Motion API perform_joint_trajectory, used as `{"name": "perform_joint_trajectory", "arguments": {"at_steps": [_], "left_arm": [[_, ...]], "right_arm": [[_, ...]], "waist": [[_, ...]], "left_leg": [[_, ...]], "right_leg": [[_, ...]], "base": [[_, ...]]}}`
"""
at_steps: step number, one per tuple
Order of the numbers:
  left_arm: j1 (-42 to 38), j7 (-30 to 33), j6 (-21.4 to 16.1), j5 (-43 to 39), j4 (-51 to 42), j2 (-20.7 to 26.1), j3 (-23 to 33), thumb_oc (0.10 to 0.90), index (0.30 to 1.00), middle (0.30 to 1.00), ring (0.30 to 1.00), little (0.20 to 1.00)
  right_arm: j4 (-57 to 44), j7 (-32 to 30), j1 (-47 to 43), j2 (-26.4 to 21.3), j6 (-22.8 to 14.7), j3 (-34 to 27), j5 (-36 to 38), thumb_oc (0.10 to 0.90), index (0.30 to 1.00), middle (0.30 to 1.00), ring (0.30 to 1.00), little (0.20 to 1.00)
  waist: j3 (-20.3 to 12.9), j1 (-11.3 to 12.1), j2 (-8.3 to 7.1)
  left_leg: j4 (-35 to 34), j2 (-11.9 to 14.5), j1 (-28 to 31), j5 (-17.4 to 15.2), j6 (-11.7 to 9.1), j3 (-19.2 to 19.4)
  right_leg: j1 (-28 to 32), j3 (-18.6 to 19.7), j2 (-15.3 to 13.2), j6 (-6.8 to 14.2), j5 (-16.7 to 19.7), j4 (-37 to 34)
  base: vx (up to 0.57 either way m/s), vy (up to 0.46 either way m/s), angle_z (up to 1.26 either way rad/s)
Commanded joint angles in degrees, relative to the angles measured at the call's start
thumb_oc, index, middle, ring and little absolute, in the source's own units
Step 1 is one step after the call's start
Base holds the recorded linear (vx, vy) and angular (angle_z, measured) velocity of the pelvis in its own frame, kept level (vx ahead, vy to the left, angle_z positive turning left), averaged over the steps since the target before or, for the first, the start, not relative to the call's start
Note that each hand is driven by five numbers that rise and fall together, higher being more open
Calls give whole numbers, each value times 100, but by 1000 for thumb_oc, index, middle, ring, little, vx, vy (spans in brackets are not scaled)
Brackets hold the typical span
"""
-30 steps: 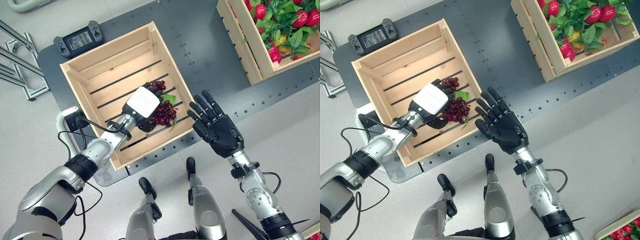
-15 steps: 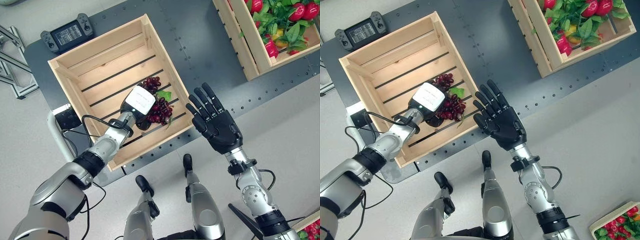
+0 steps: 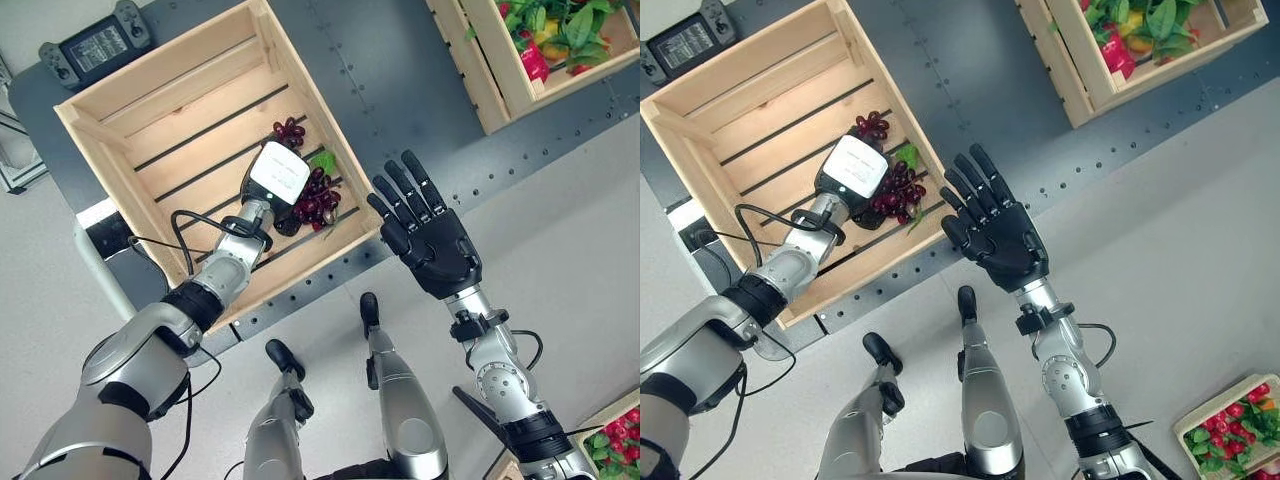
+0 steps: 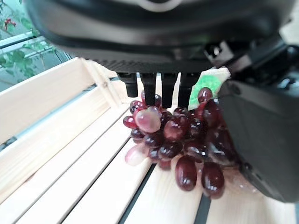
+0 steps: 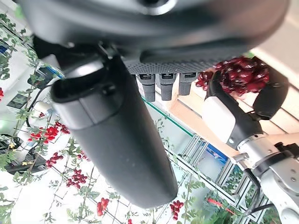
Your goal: Pick up the fruits from the basket on one side to the basket on the other side
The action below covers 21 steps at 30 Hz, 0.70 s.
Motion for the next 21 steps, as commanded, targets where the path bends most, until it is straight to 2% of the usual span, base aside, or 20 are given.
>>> {"name": "perform_joint_trajectory", "arguments": {"at_steps": [1,5,7,10,16,21], "left_arm": [[-792,111,350,-18,461,155,116,800,900,900,900,900],[-885,-317,448,-76,736,79,74,800,900,900,900,900],[-880,-413,440,-12,757,44,54,400,300,300,300,300],[-910,-487,508,-33,833,-34,22,400,300,300,300,300],[-901,-269,337,-224,860,2,43,400,300,300,300,300],[-882,339,84,-889,797,94,204,400,300,300,300,300]], "right_arm": [[-542,348,-280,116,-402,-273,256,800,900,900,900,900],[-509,402,-284,135,-329,-366,240,800,900,900,900,900],[-543,350,-303,142,-321,-388,246,800,900,900,900,900],[-563,339,-308,148,-323,-362,277,800,900,900,900,900],[-556,413,-257,109,-356,-377,353,800,900,900,900,900],[-592,521,-172,78,-364,-405,421,800,900,900,900,900]], "waist": [[-15,-218,-190],[-15,-253,-197],[-15,-249,-193],[-15,-272,-201],[-15,-254,-182],[-15,-232,-171]], "left_leg": [[1268,360,-680,-382,-353,-215],[1374,377,-800,-402,-362,-212],[1370,368,-827,-406,-352,-220],[1454,378,-891,-397,-355,-224],[1437,385,-824,-432,-333,-201],[1512,413,-735,-451,-316,-191]], "right_leg": [[-325,-25,329,-9,-579,912],[-426,-42,315,-20,-589,965],[-450,-66,305,-25,-599,974],[-506,-57,313,-38,-618,1021],[-442,-133,290,-51,-654,1032],[-323,-157,285,-78,-705,1050]], "base": [[69,33,-5],[-1,3,-4],[-15,2,1],[-19,2,2],[-18,5,0],[-14,8,0]]}}
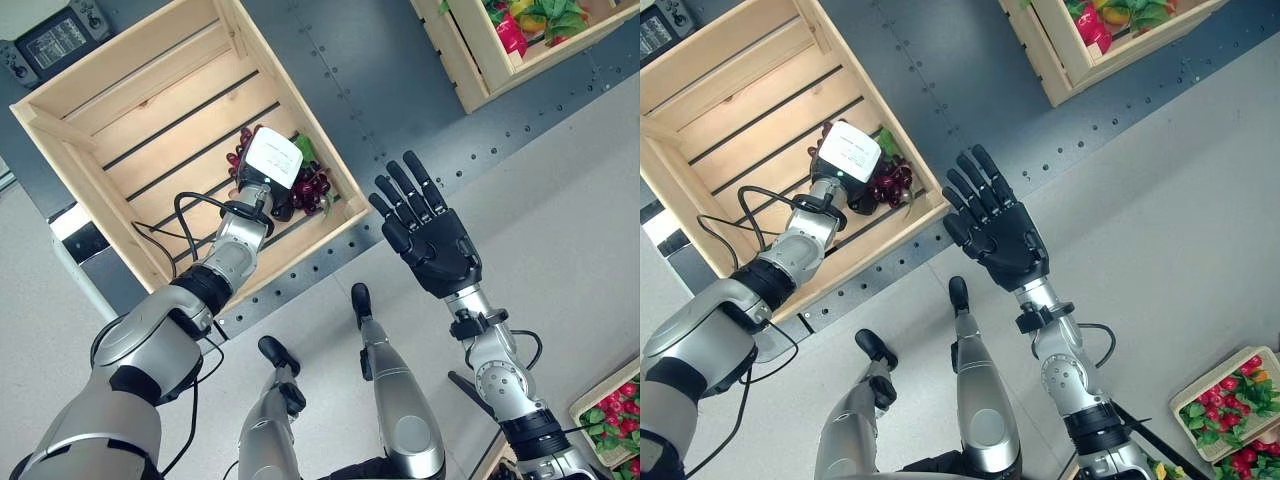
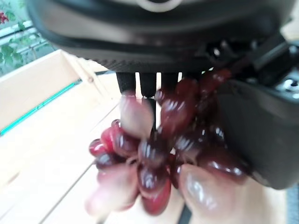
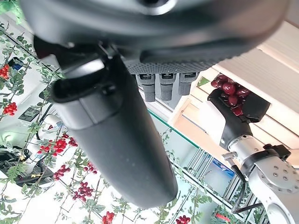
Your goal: Pick up the fruits from the basket on one side to the basket on the other side
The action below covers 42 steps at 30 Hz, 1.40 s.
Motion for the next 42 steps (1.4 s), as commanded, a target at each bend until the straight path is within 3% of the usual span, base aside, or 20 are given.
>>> {"name": "perform_joint_trajectory", "arguments": {"at_steps": [1,5,9,16,20,25,27,29,33,42], "left_arm": [[-360,749,-89,-627,113,335,461,400,300,300,300,300],[-173,1451,-529,-1340,-74,433,775,400,300,300,300,300],[332,2328,-1261,-1931,-508,761,1413,400,300,300,300,300],[1672,3408,-2090,-2322,-1915,1083,2476,400,300,300,300,300],[2393,3942,-2640,-2510,-2794,930,3139,400,300,300,300,300],[3350,3987,-3746,-3419,-3832,217,4071,400,300,300,300,300],[3646,3641,-4341,-3834,-4262,-131,4277,400,300,300,300,300],[3855,2870,-4700,-4828,-4679,-466,4325,400,300,300,300,300],[4054,2190,-4745,-5623,-5029,-823,4226,400,300,300,300,300],[4236,1179,-4000,-7098,-5629,-1045,3971,400,300,300,300,300]], "right_arm": [[-690,517,-131,57,-396,-363,427,800,900,900,900,900],[-744,571,-25,35,-440,-403,447,800,900,900,900,900],[-892,758,278,-12,-444,-533,536,800,900,900,900,900],[-1276,828,870,-171,-426,-718,460,800,900,900,900,900],[-1549,685,1071,-156,-419,-786,223,800,900,900,900,900],[-1712,199,1114,-50,-442,-887,-431,800,900,900,900,900],[-1847,-16,1082,-27,-338,-914,-663,800,900,900,900,900],[-1949,-188,1014,-21,-330,-881,-891,800,900,900,900,900],[-1987,-417,910,6,-328,-764,-1246,800,900,900,900,900],[-1968,-1170,368,-310,-286,-542,-2079,800,900,900,900,900]], "waist": [[-15,-39,-149],[-15,18,-111],[-19,100,-9],[-486,293,168],[-830,417,238],[-1331,700,265],[-1538,808,275],[-1730,915,287],[-1923,1035,301],[-2231,1328,236]], "left_leg": [[1053,308,-307,-359,-320,-180],[960,272,-103,-373,-304,-179],[710,201,326,-354,-268,-161],[76,-49,881,-174,-141,-143],[-286,-161,1206,-117,-113,-247],[-667,-308,1534,-57,-88,-573],[-775,-355,1665,-65,-77,-695],[-859,-367,1800,-81,-71,-759],[-972,-390,2009,-119,-65,-831],[-1214,-502,2426,-226,-39,-1070]], "right_leg": [[24,-226,283,-29,-760,851],[240,-255,272,-30,-772,767],[607,-283,259,-39,-814,655],[1044,-382,162,-65,-805,385],[1398,-441,116,-47,-827,186],[1841,-527,63,-12,-836,-8],[2021,-571,73,-12,-861,-69],[2203,-625,59,-9,-858,-168],[2445,-675,46,21,-846,-303],[2892,-808,-41,197,-698,-628]], "base": [[-31,23,0],[-10,13,0],[3,48,1],[28,64,8],[43,61,12],[66,21,15],[70,10,19],[43,7,16],[41,9,12],[3,1,1]]}}
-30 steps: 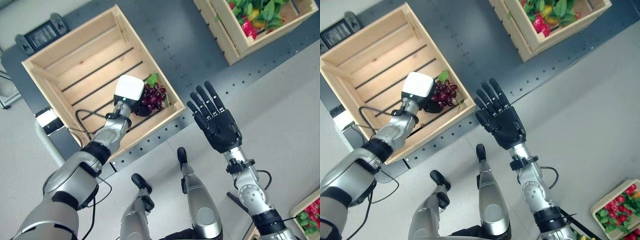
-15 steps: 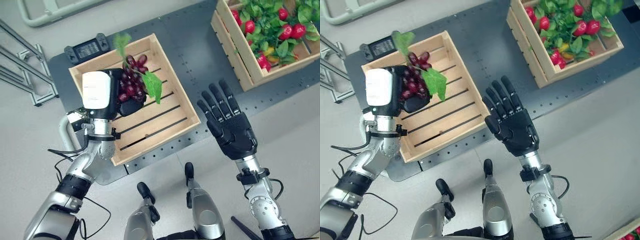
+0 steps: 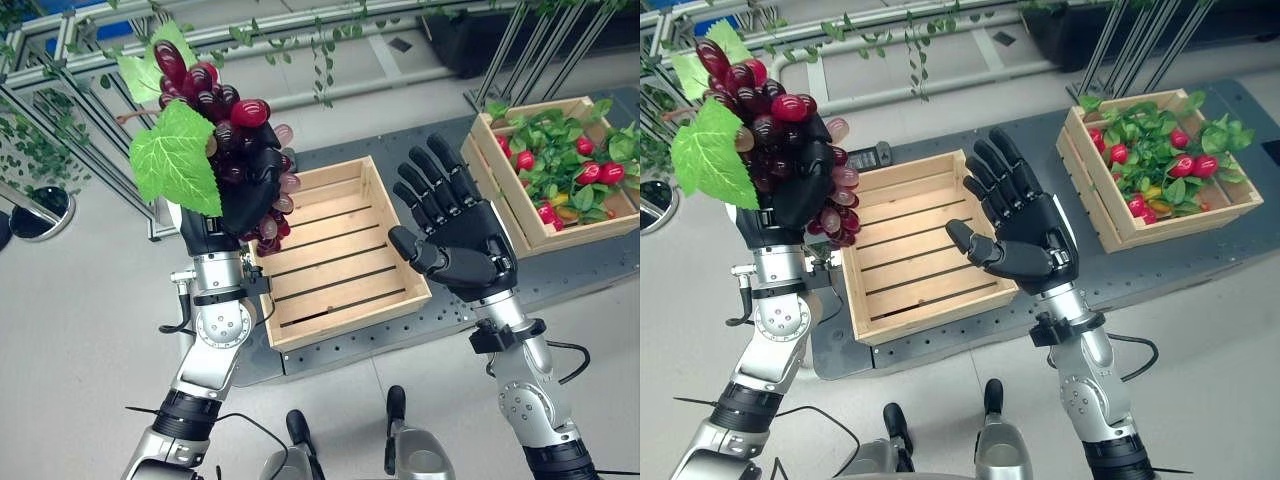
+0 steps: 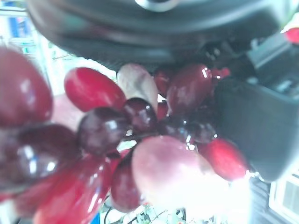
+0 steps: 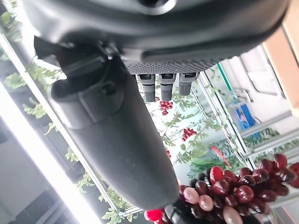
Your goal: Pick up the fruits from the basket on one side to the basket on the other side
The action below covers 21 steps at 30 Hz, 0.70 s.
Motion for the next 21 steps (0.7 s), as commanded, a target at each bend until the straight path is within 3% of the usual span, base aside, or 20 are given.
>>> {"name": "perform_joint_trajectory", "arguments": {"at_steps": [1,7,21], "left_arm": [[-276,-457,-245,-544,-465,61,-59,400,300,300,300,300],[-213,-936,58,-1073,-549,57,-115,400,300,300,300,300],[-91,-1251,228,-1479,-654,74,-222,400,300,300,300,300]], "right_arm": [[-307,-189,-446,-184,-335,110,-436,800,900,900,900,900],[-281,-474,-742,-376,-188,131,-697,800,900,900,900,900],[-199,-577,-1098,-346,503,455,-560,800,900,900,900,900]], "waist": [[-1027,47,-55],[-1114,151,-95],[-1221,255,-155]], "left_leg": [[43,-278,189,-612,43,-390],[11,-298,273,-667,50,-435],[11,-286,385,-723,85,-377]], "right_leg": [[469,-202,-51,139,-566,75],[529,-258,-114,227,-493,9],[578,-266,-113,251,-477,9]], "base": [[-6,-13,5],[3,-7,5],[7,-2,0]]}}
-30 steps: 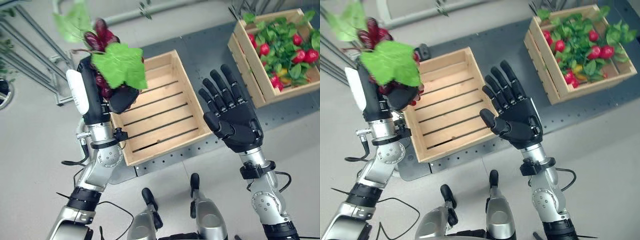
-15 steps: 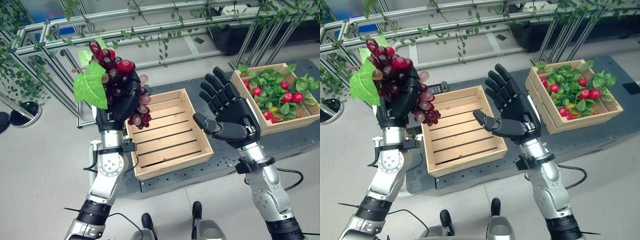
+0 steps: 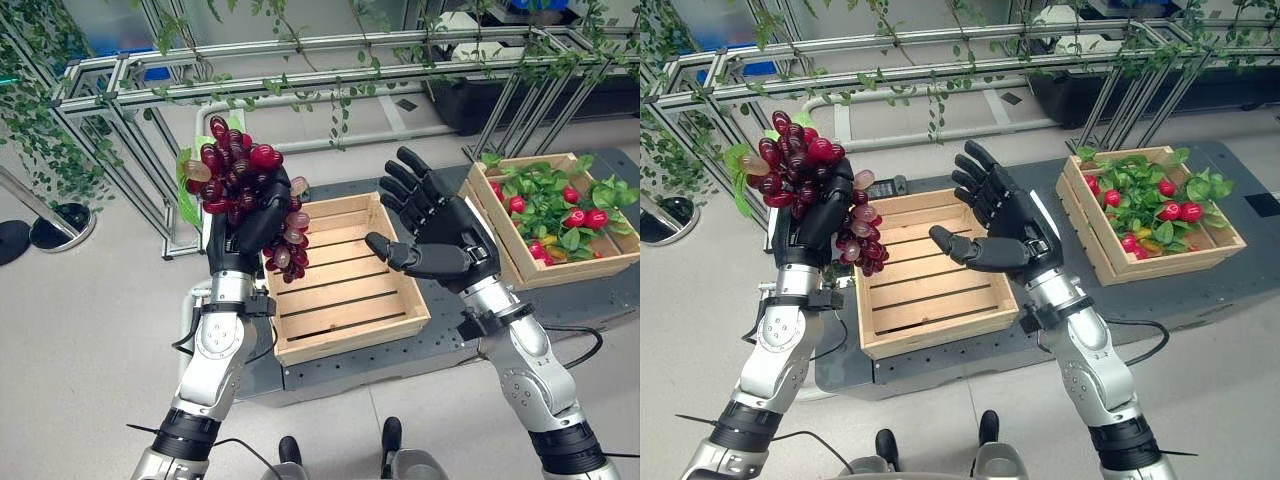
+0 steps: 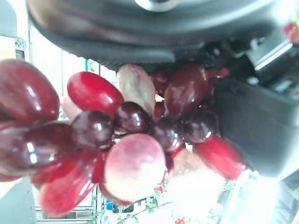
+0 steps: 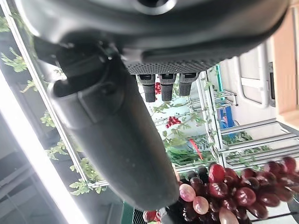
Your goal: Pick up the fruits from the basket on one side to the basket on the other side
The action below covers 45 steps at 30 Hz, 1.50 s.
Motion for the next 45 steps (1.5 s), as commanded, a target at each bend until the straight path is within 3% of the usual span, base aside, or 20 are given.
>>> {"name": "perform_joint_trajectory", "arguments": {"at_steps": [1,9,26,35,40,45], "left_arm": [[-494,-140,-553,-102,-614,71,-232,400,300,300,300,300],[-543,-471,-636,-467,-830,-69,-444,400,300,300,300,300],[-541,-1284,-529,-1048,-984,-114,-916,400,300,300,300,300],[-480,-1668,-480,-1289,-990,-77,-1115,400,300,300,300,300],[-483,-2303,-573,-1695,-978,-86,-1226,400,300,300,300,300],[-535,-2545,-710,-1886,-1045,-87,-1285,400,300,300,300,300]], "right_arm": [[-196,-126,-613,16,-286,165,111,800,900,900,900,900],[-32,-426,-675,396,72,638,432,800,900,900,900,900],[156,-638,-609,791,47,1026,821,800,900,900,900,900],[183,-435,-612,754,139,1104,876,800,900,900,900,900],[233,-107,-620,631,437,1152,944,800,900,900,900,900],[323,-12,-591,506,629,1215,937,800,900,900,900,900]], "waist": [[-850,-5,-11],[-907,52,5],[-1027,103,26],[-1050,95,23],[-1079,76,-1],[-1120,46,-17]], "left_leg": [[12,-283,297,-734,96,-104],[12,-292,343,-745,99,-110],[12,-341,340,-770,151,-152],[12,-326,335,-776,160,-135],[12,-309,323,-762,148,-110],[12,-298,312,-751,146,-85]], "right_leg": [[433,-157,-138,247,-476,10],[475,-182,-144,235,-479,10],[462,-186,-184,253,-449,10],[422,-174,-178,262,-421,10],[394,-151,-167,259,-413,10],[367,-120,-157,252,-398,10]], "base": [[37,-4,1],[4,0,0],[0,0,0],[-3,0,0],[0,0,0],[0,0,0]]}}
